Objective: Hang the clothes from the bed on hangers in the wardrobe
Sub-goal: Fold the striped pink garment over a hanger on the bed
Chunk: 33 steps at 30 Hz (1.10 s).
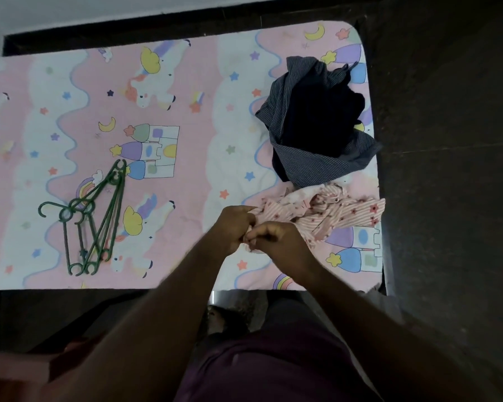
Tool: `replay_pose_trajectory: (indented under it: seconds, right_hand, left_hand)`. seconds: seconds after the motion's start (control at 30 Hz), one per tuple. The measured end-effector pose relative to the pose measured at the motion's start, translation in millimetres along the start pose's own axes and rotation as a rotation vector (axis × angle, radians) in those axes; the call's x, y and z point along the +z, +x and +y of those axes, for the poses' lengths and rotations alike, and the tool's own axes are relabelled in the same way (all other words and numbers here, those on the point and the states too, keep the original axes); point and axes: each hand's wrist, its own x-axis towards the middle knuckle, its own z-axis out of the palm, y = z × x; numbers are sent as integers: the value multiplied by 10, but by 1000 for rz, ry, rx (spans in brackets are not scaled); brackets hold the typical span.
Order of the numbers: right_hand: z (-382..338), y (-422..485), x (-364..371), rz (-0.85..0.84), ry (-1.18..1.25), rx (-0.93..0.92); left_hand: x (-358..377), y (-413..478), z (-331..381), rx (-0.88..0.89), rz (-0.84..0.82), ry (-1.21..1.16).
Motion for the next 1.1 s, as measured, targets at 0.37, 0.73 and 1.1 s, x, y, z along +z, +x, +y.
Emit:
replay_pose_trajectory:
  seconds: [0.37,0.73,1.1]
  right_hand:
    - [-1,280,-59,213,275,497]
    - [-619,96,2182,-169,-170,3]
    - [-993,-520,2876,-274,-1174,-632]
  left_hand:
    - [-762,-692,-2,220,-15,-299]
    - [-2266,-1530,-1135,379,402,-117]
    - [-3133,-1660,-1215,707,572,88]
